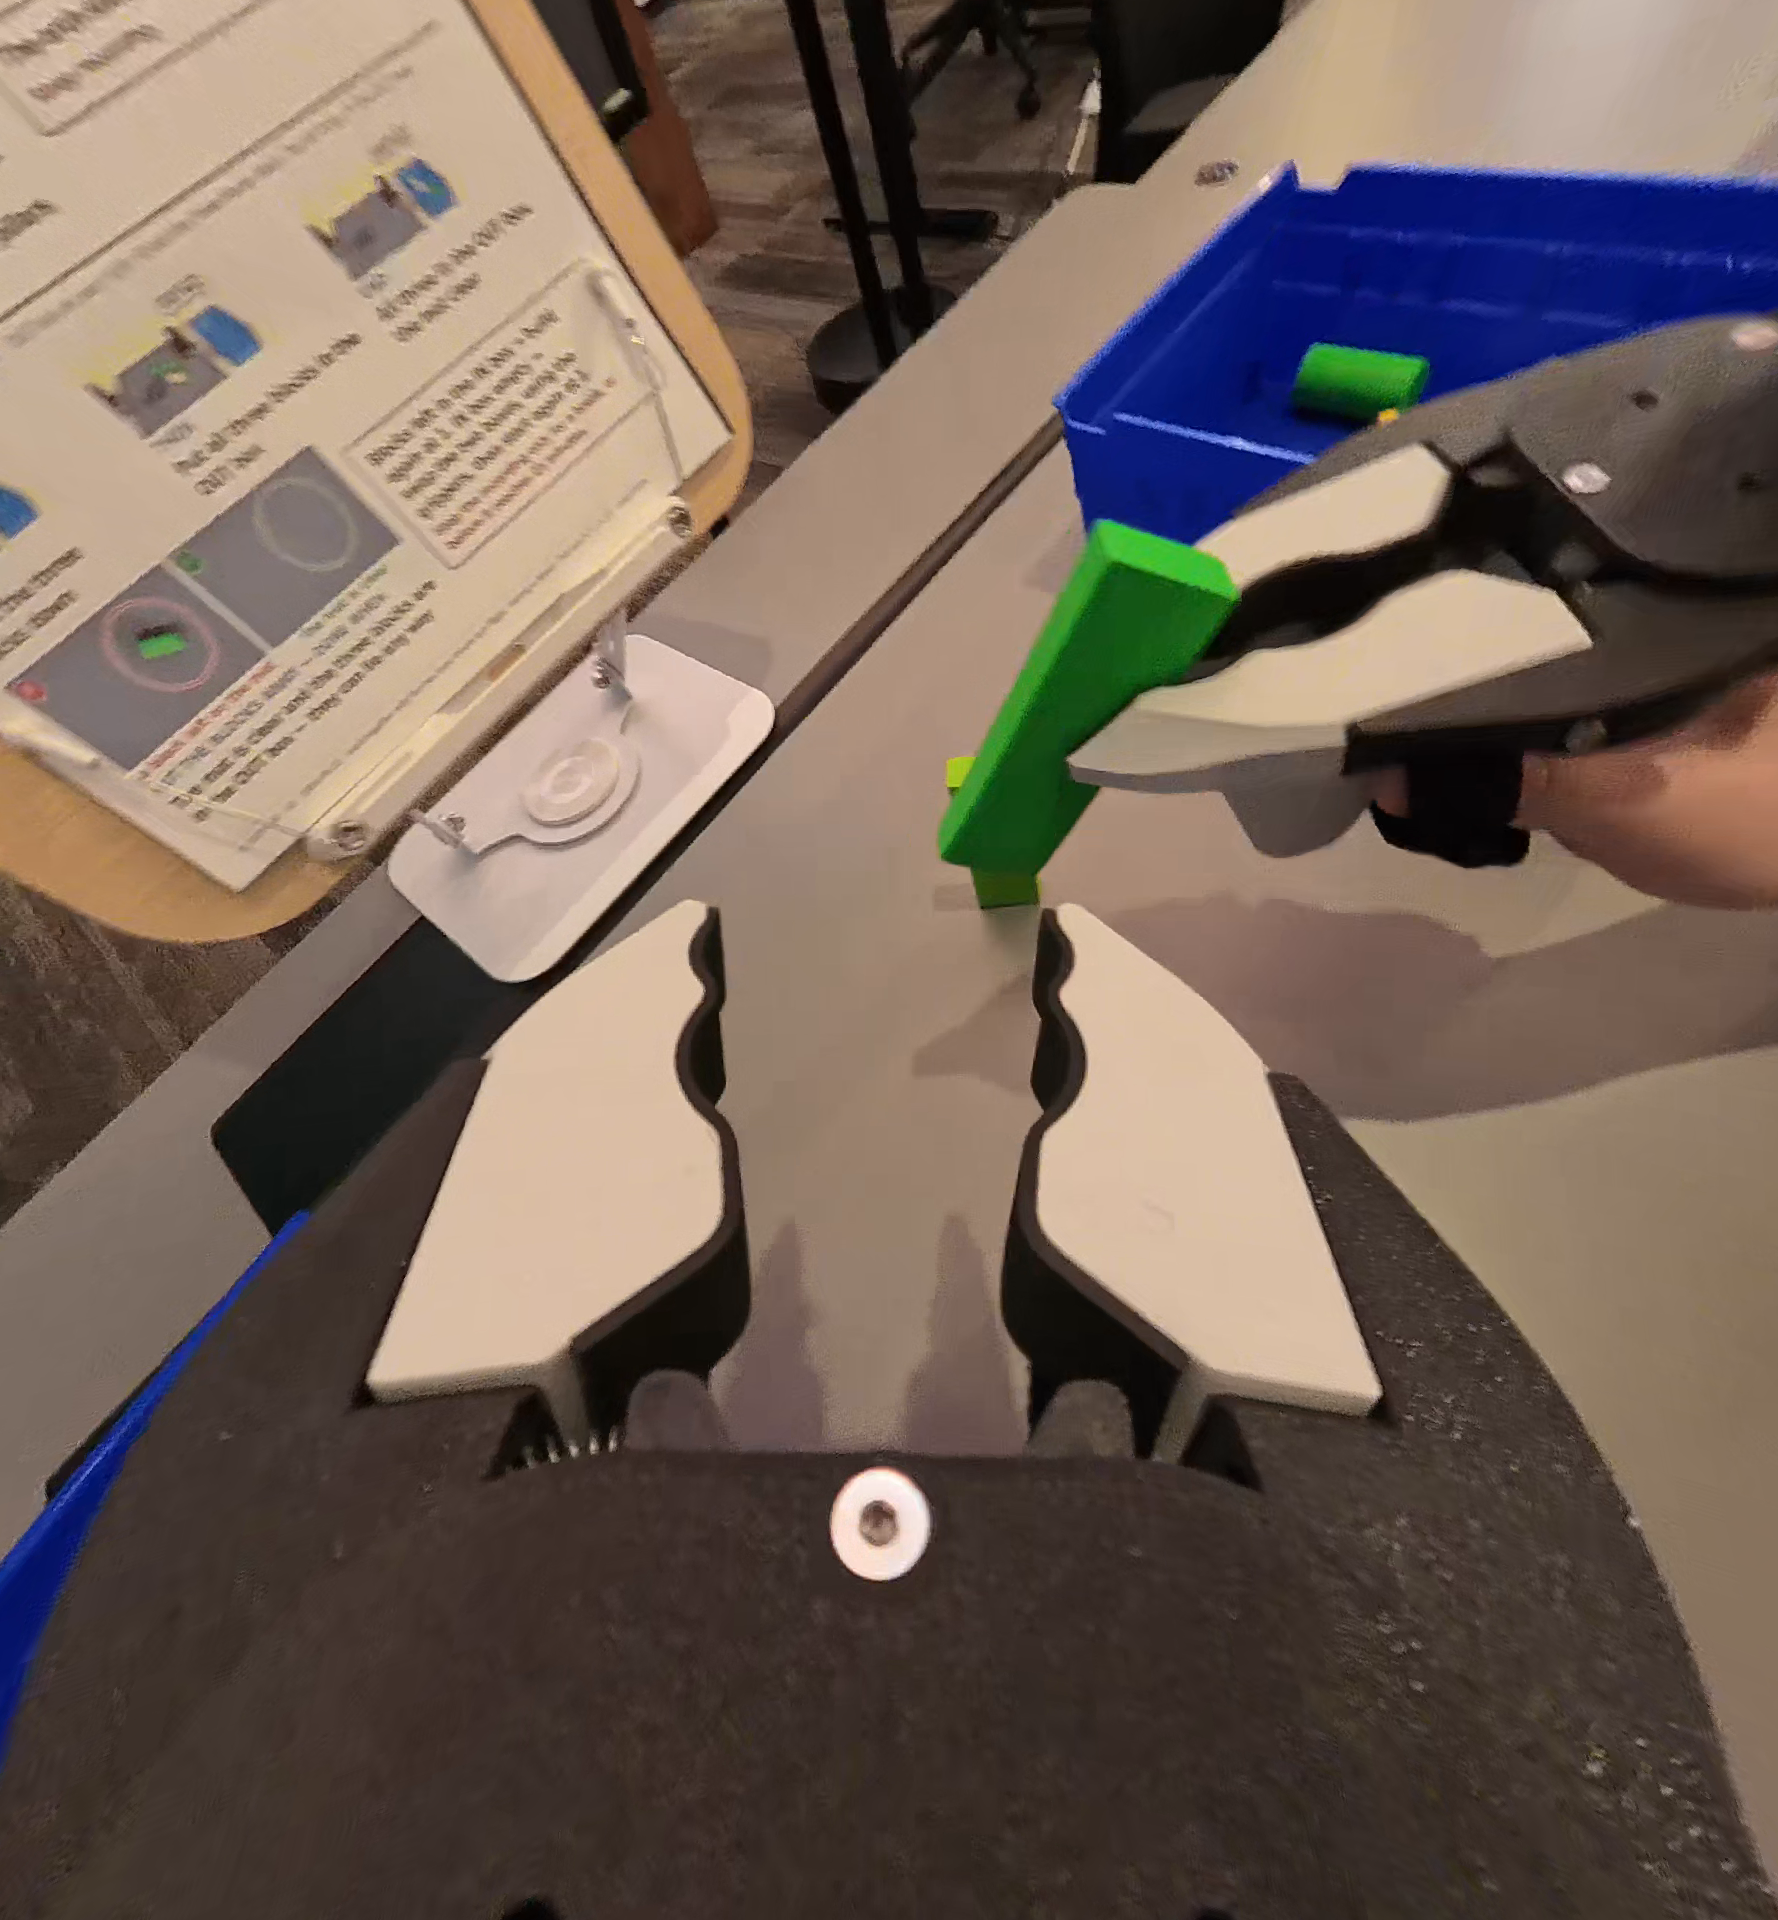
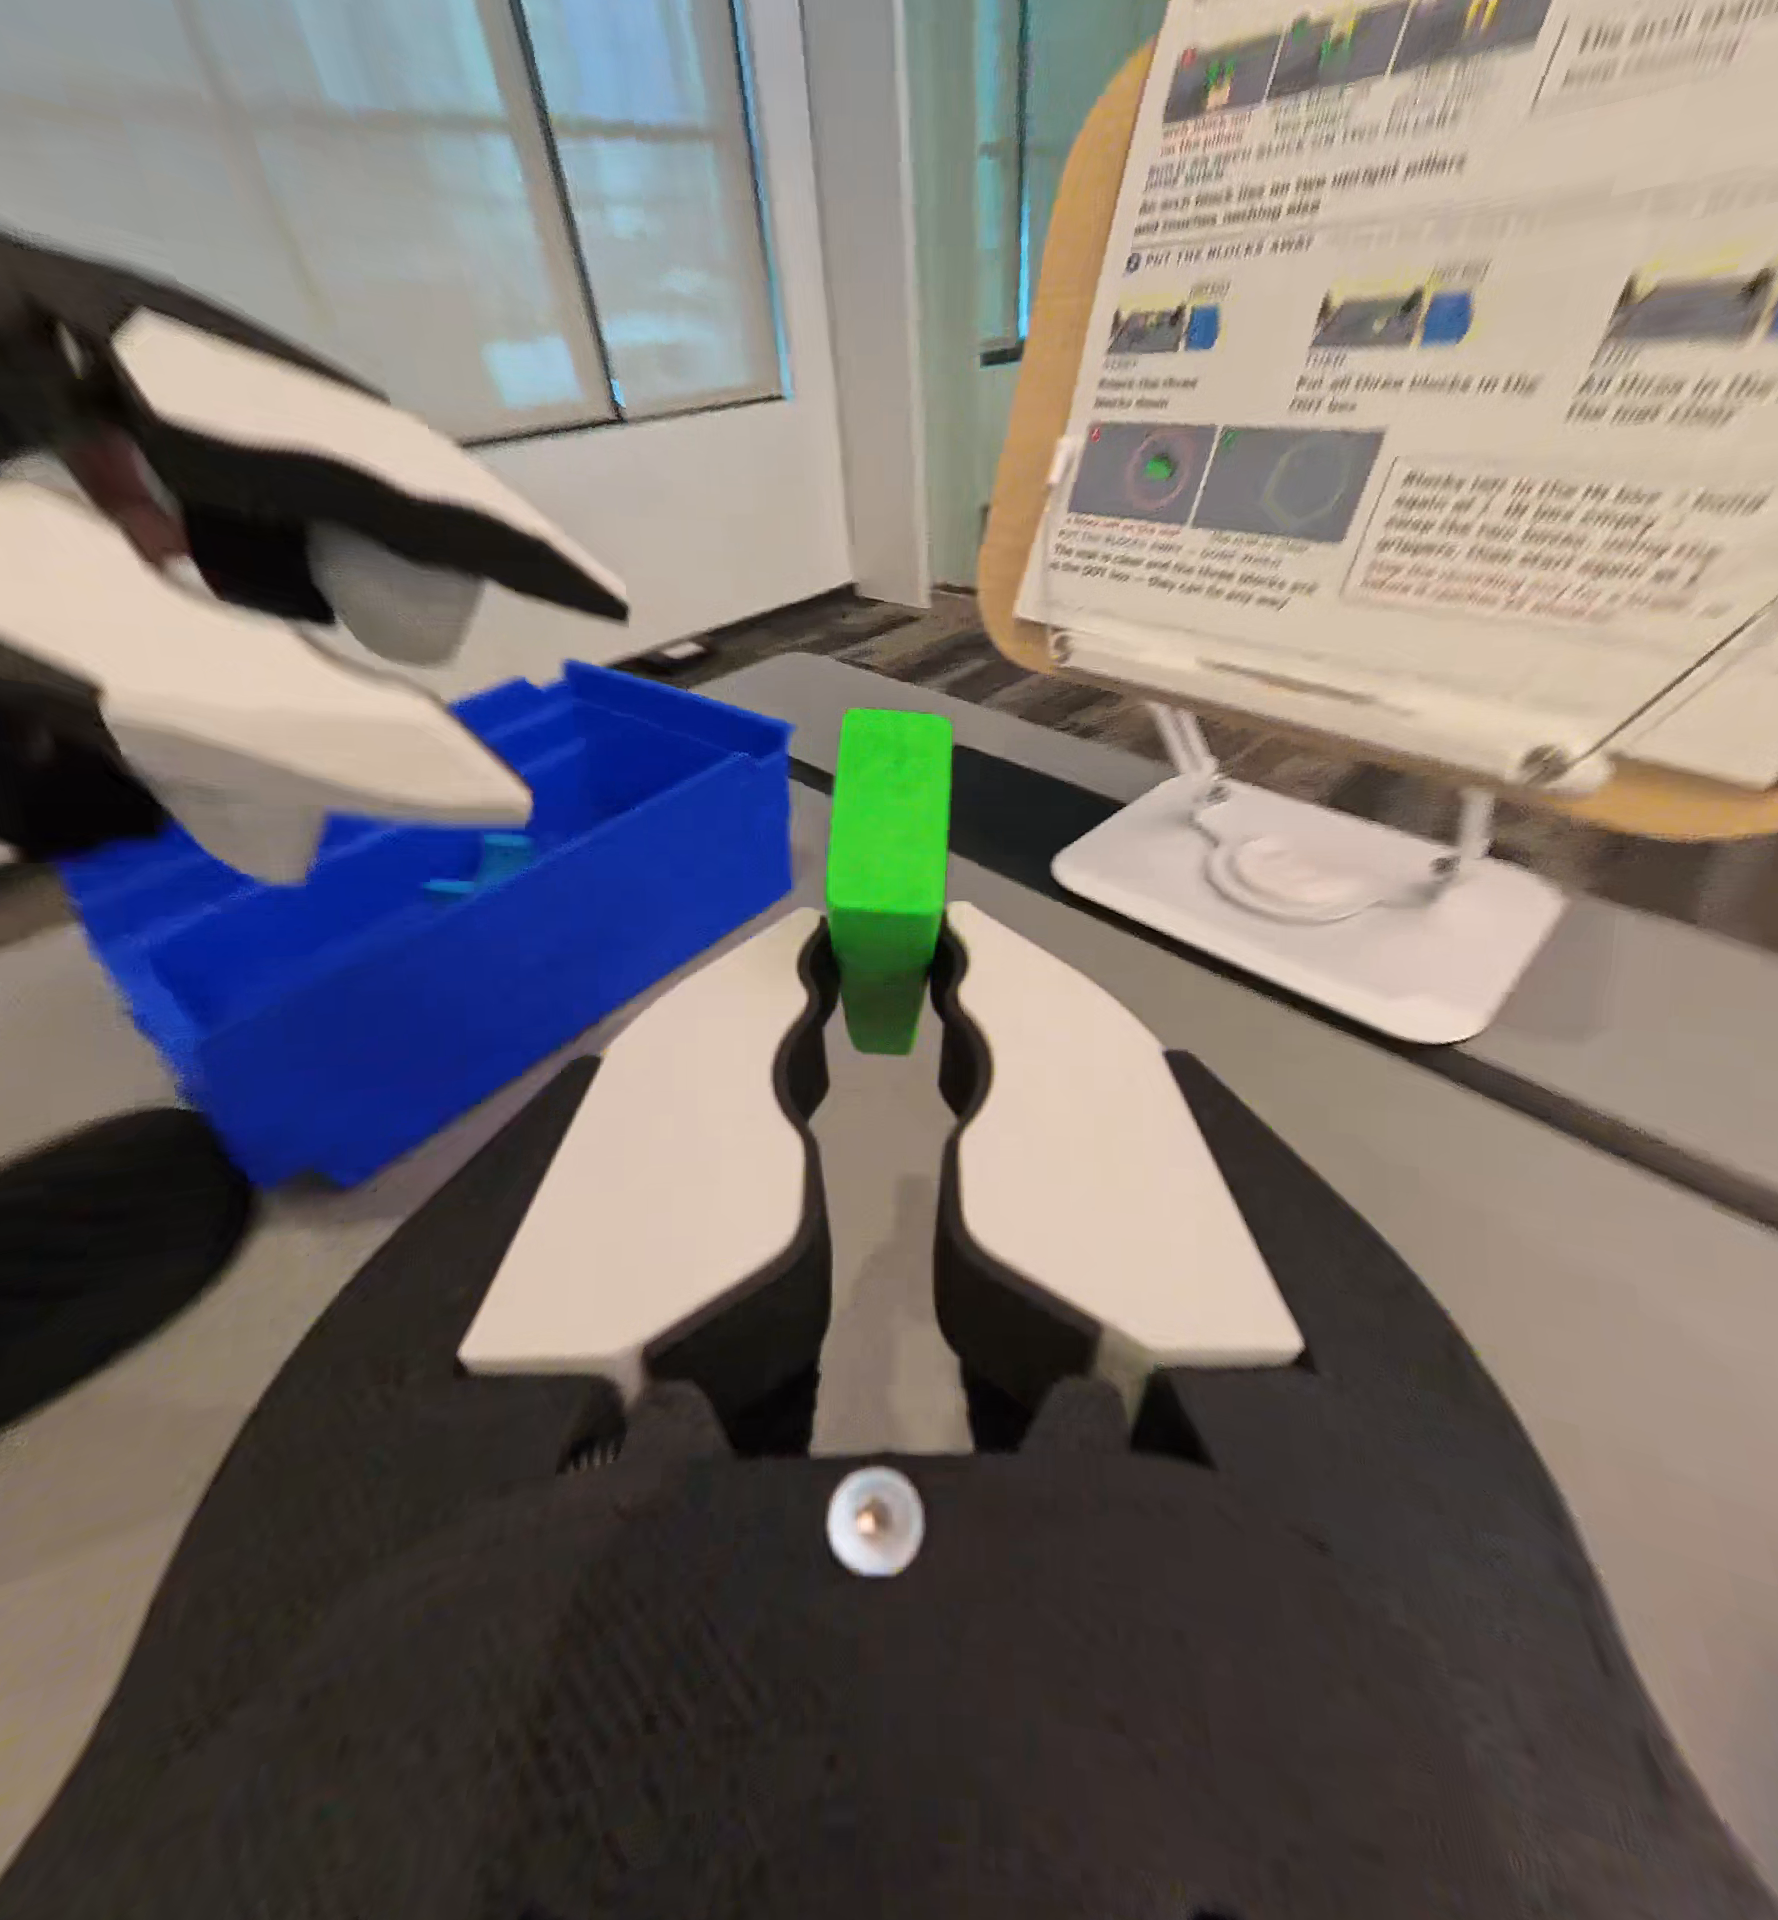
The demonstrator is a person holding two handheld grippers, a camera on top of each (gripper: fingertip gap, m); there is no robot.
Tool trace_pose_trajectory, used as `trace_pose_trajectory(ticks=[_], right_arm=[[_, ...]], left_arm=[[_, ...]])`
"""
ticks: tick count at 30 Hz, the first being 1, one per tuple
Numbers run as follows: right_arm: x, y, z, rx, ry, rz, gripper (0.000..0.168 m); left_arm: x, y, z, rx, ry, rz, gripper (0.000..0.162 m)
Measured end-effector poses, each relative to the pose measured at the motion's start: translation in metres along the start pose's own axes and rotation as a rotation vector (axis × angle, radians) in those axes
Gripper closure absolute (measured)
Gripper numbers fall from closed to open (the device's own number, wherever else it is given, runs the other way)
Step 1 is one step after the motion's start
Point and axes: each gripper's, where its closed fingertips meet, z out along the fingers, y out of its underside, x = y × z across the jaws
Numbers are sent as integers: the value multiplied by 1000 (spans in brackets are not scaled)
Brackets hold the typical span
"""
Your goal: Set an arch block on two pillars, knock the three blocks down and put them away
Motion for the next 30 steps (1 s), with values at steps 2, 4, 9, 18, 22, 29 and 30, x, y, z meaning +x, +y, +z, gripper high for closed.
trace_pose_trajectory(ticks=[2,4,9,18,22,29,30], right_arm=[[-4,2,1,-14,38,-79,151],[-8,8,4,-47,60,-136,151],[-11,26,13,-108,80,-211,151],[-2,25,12,-102,71,-218,150],[20,6,0,-56,71,-141,151],[19,65,21,-228,75,-208,150],[20,73,24,-258,84,-225,150]], left_arm=[[-13,-1,-10,17,-26,-41,105],[-24,1,-18,20,-59,-71,106],[-37,2,-29,36,-79,-113,108],[-44,6,-29,27,-97,-121,108],[-49,2,-37,64,-97,-148,109],[-57,6,-44,71,-98,-188,109],[-57,7,-43,66,-94,-191,109]])
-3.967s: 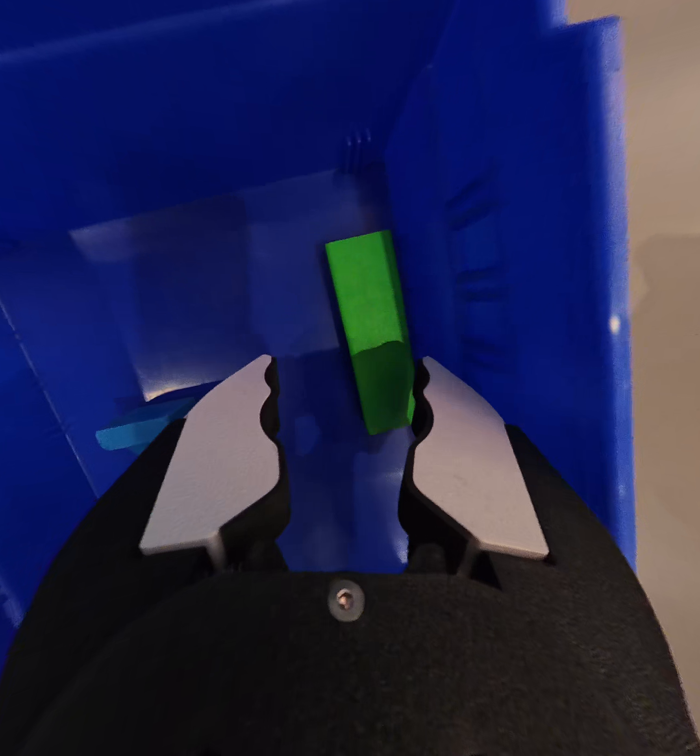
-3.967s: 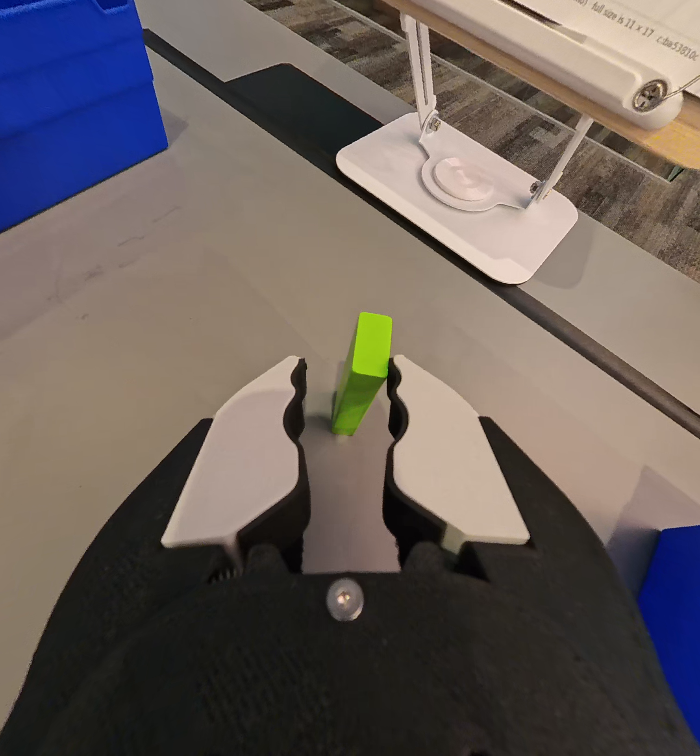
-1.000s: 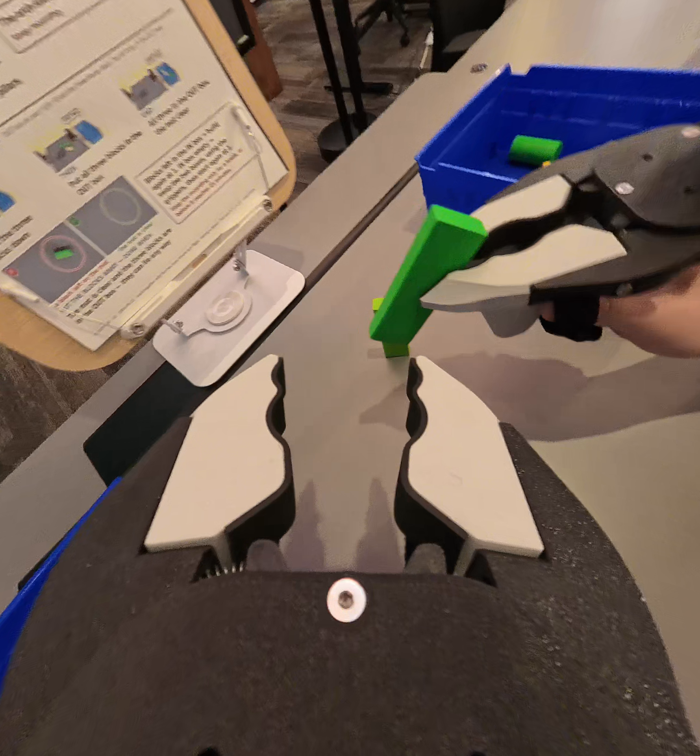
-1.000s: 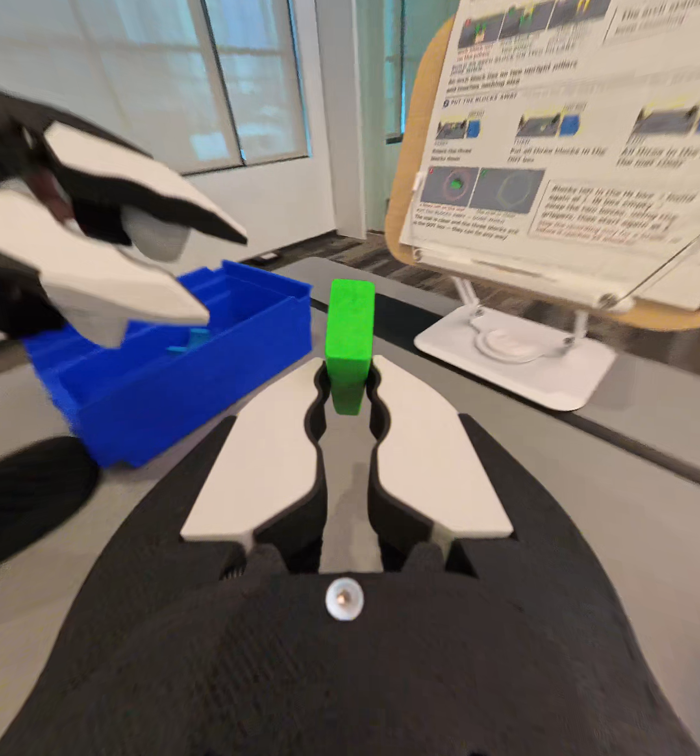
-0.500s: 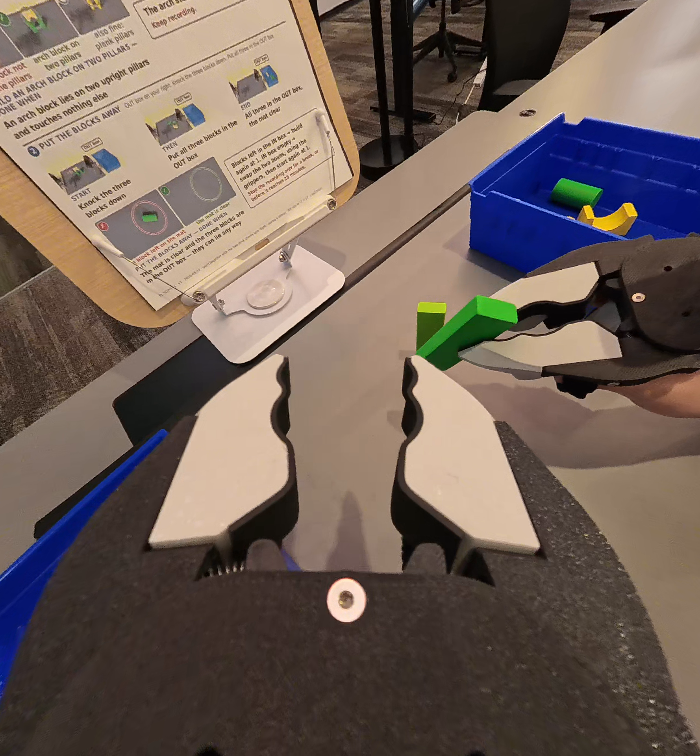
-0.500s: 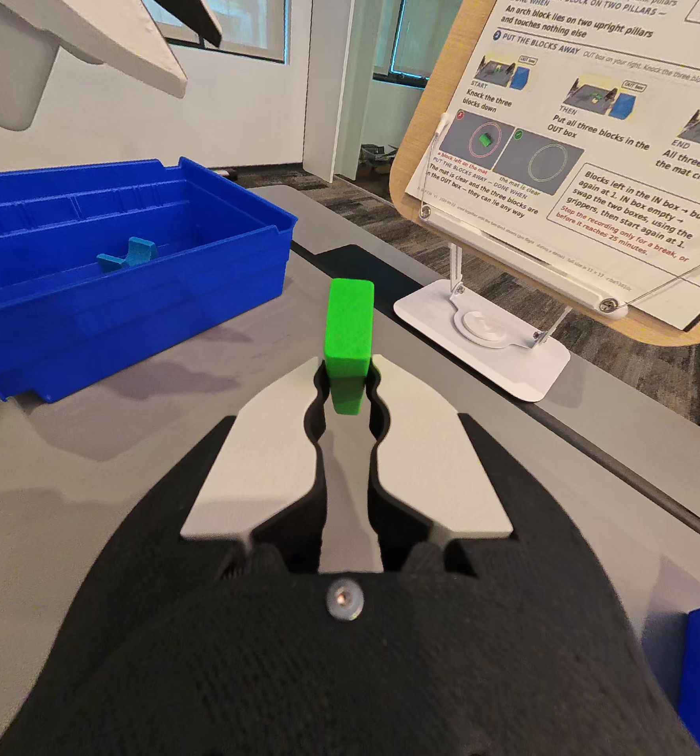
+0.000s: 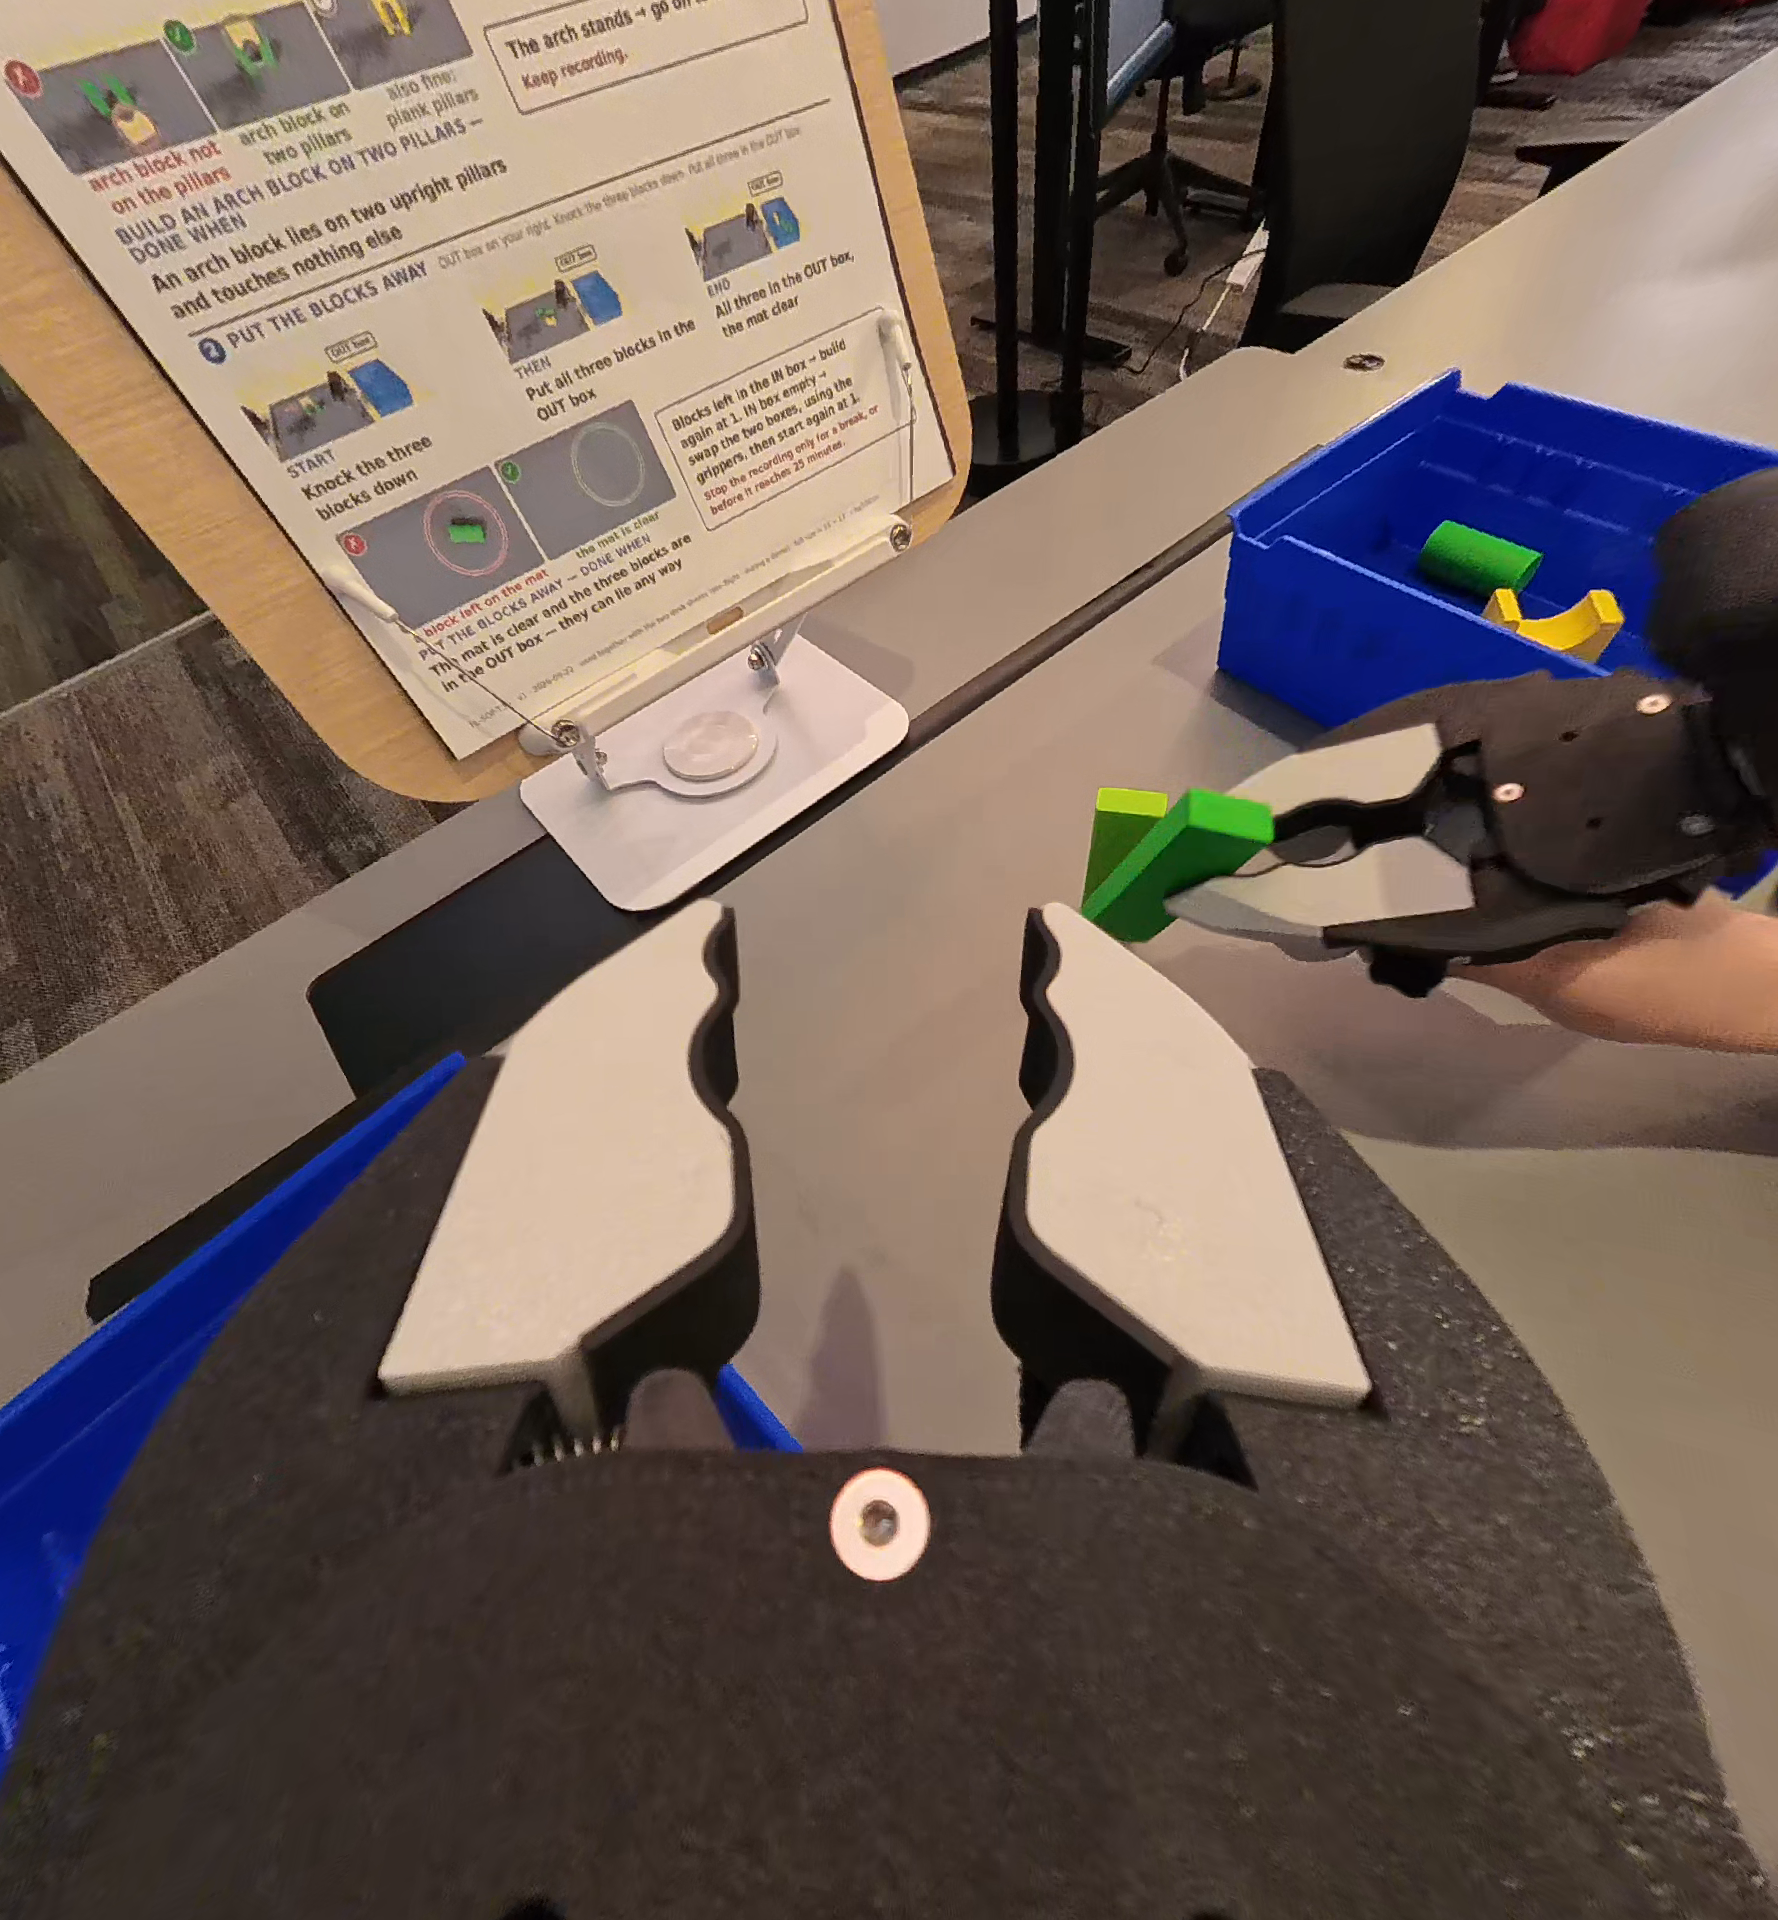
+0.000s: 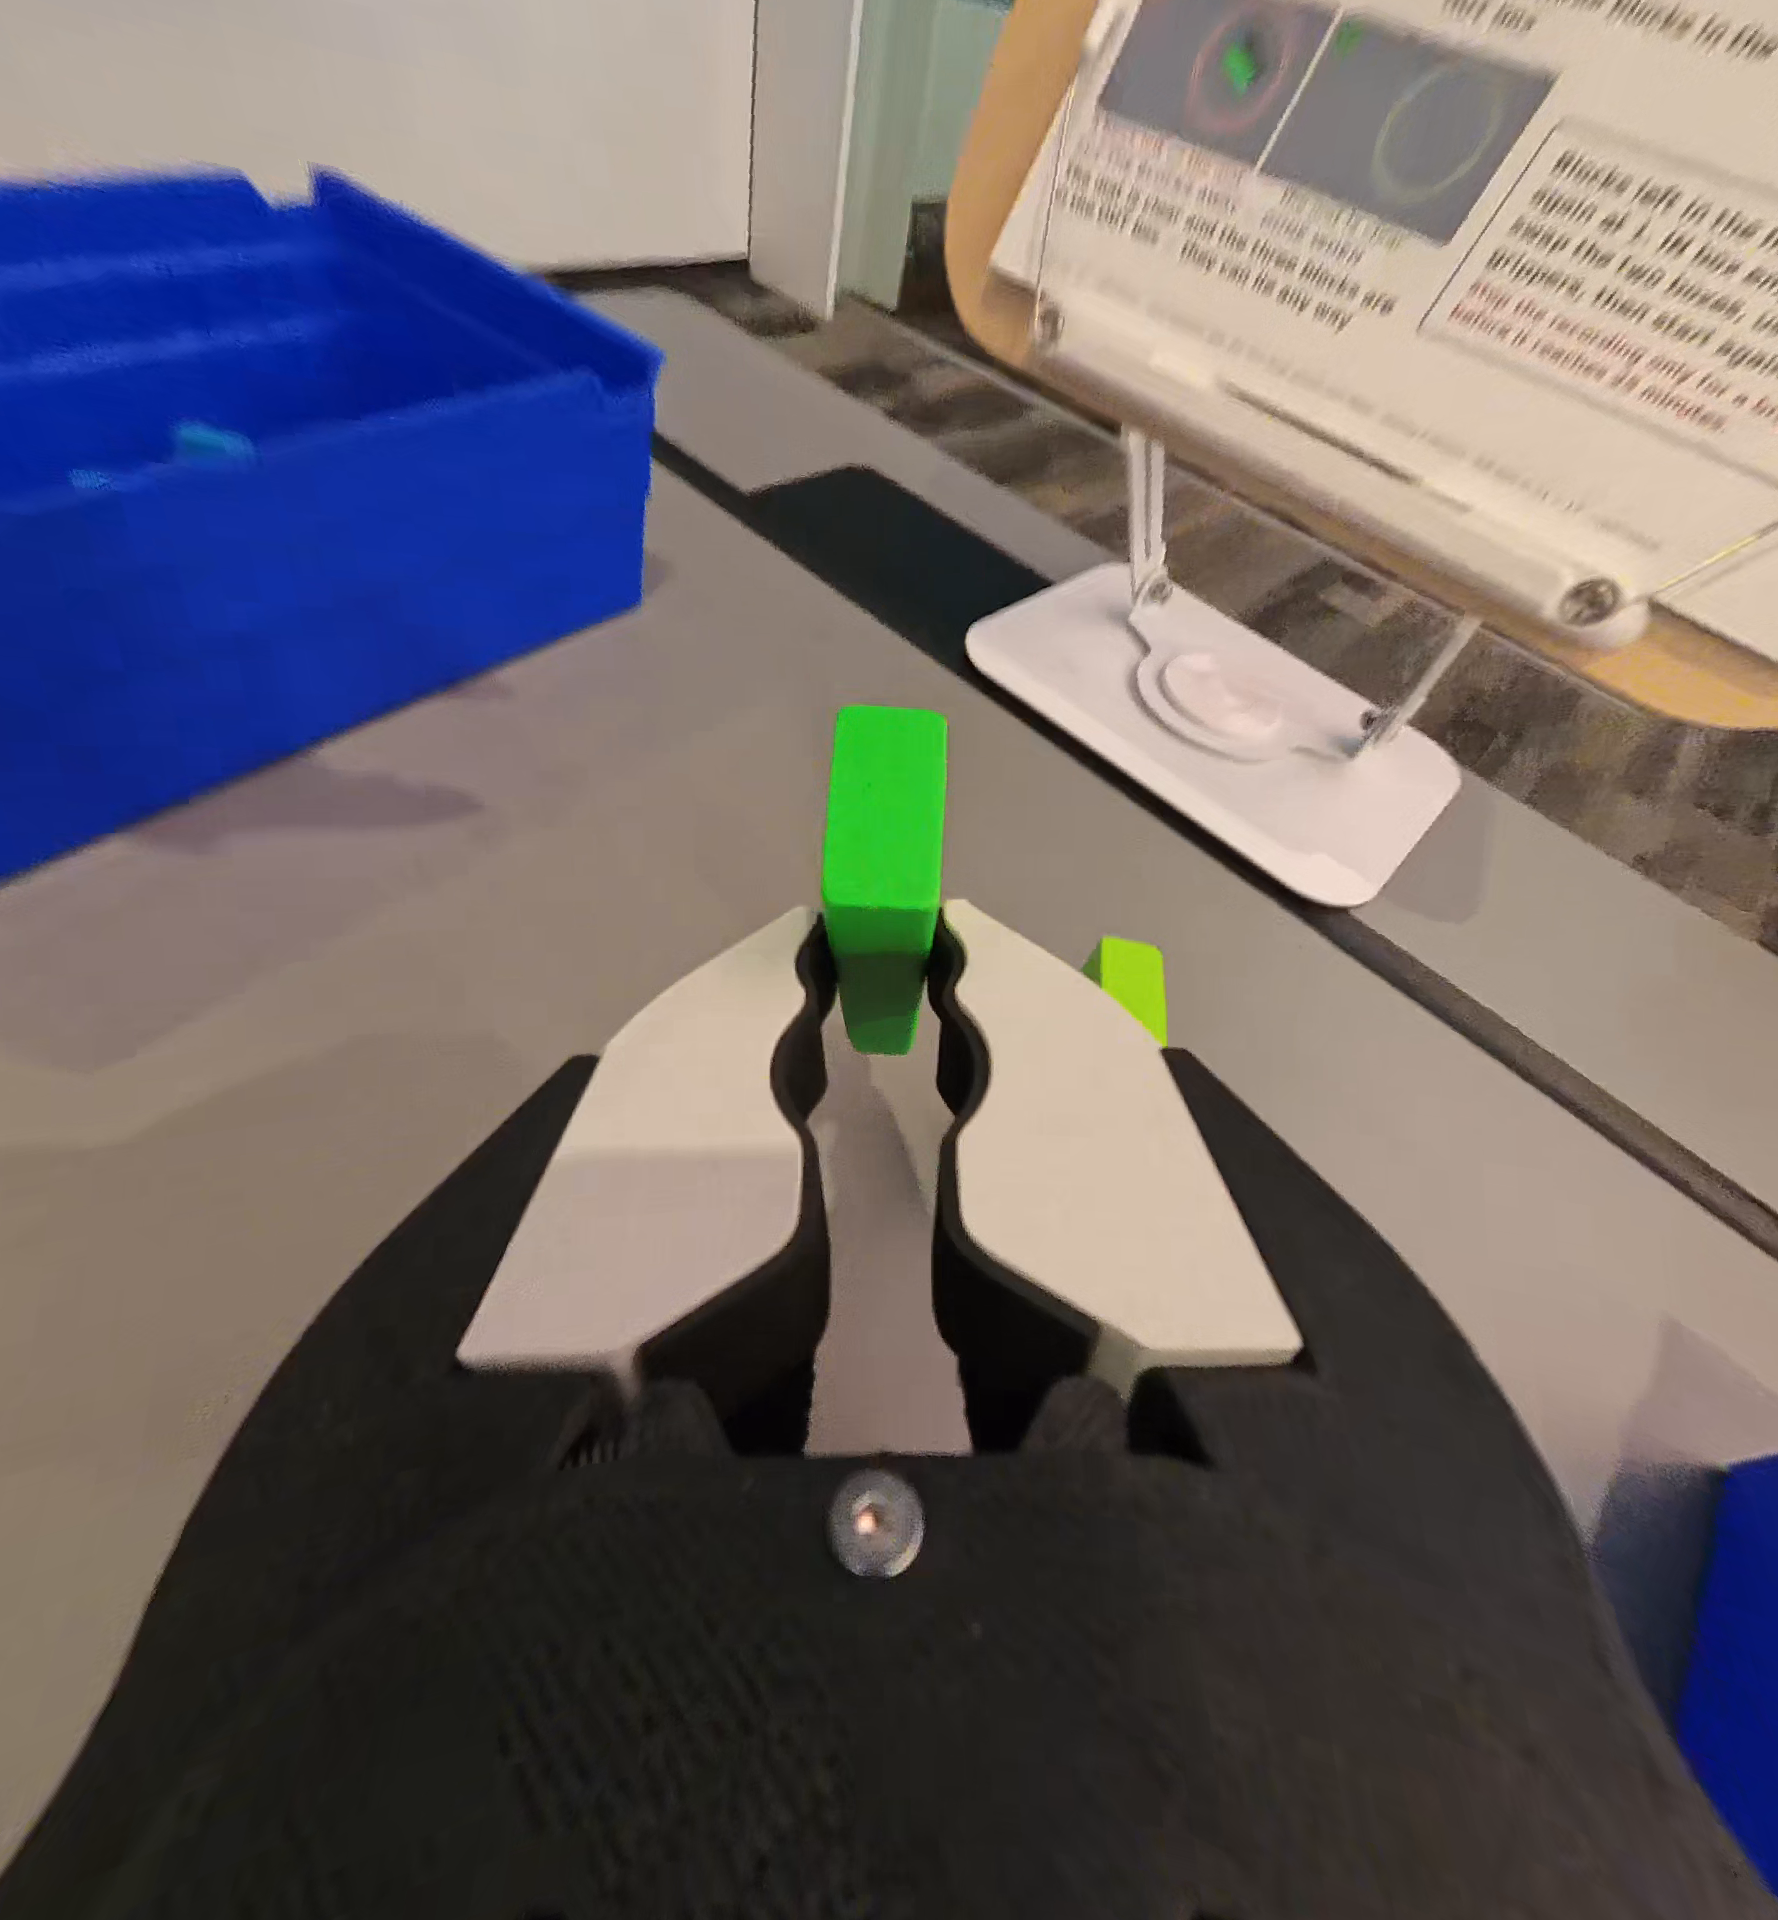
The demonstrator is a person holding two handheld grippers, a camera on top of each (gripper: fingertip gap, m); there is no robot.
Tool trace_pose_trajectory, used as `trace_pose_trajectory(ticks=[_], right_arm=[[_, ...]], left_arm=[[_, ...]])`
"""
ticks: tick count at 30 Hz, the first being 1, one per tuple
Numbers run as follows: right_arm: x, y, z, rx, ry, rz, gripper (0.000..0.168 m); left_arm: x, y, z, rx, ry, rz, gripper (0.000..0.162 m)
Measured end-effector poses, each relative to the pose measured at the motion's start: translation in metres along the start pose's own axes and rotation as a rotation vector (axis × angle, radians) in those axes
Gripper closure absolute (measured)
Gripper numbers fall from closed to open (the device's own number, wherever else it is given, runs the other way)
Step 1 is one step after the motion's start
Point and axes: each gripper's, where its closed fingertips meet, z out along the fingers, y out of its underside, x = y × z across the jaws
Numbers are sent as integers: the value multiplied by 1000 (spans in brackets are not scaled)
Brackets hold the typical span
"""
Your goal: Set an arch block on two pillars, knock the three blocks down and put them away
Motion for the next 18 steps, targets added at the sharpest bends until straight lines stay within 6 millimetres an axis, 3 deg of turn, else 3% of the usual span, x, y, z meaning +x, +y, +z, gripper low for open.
trace_pose_trajectory(ticks=[6,18], right_arm=[[1,35,21,-153,-27,62,150],[1,55,33,-277,-53,146,150]], left_arm=[[3,0,0,-9,0,22,109],[-3,6,3,-39,-2,-17,109]])
